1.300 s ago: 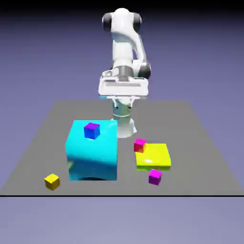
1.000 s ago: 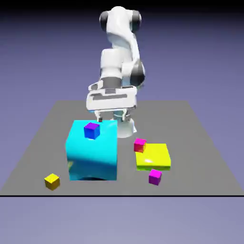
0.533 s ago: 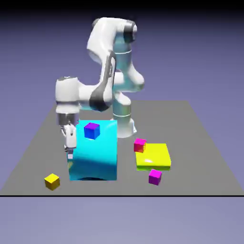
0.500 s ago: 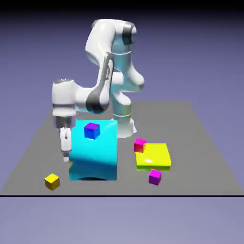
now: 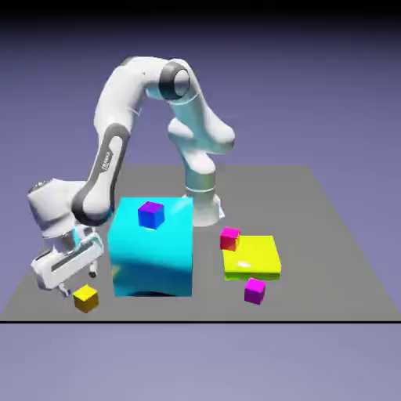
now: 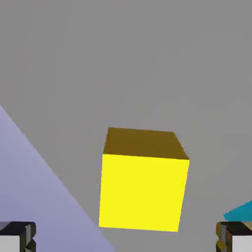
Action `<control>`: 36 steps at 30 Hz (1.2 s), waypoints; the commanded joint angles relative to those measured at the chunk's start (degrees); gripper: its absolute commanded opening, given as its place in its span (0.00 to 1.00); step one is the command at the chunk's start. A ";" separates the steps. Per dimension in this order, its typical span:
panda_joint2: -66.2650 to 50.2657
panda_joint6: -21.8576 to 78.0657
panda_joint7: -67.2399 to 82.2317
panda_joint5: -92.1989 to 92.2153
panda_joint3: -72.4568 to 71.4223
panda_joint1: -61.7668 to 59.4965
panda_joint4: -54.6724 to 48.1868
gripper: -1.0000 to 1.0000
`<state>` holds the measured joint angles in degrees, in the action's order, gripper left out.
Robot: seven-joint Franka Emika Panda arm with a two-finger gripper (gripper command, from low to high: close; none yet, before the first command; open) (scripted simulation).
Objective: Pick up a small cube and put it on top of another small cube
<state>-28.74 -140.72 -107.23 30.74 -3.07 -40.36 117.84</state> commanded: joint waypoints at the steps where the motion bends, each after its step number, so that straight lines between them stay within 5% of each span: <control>1: -0.11 -0.76 -0.83 -0.06 -0.18 -0.85 -0.34 0.50; 7: -8.89 -7.44 1.54 2.50 -2.33 -0.55 -2.72 0.50; 8: -8.89 -7.44 1.55 2.50 -2.33 -0.55 -2.72 0.00; 15: -0.42 -0.66 0.36 -0.86 0.89 2.80 -2.22 0.00; 36: 39.54 43.72 35.28 -22.20 9.58 22.13 7.64 0.00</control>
<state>10.79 -97.03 -71.93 8.66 6.51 -18.23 125.48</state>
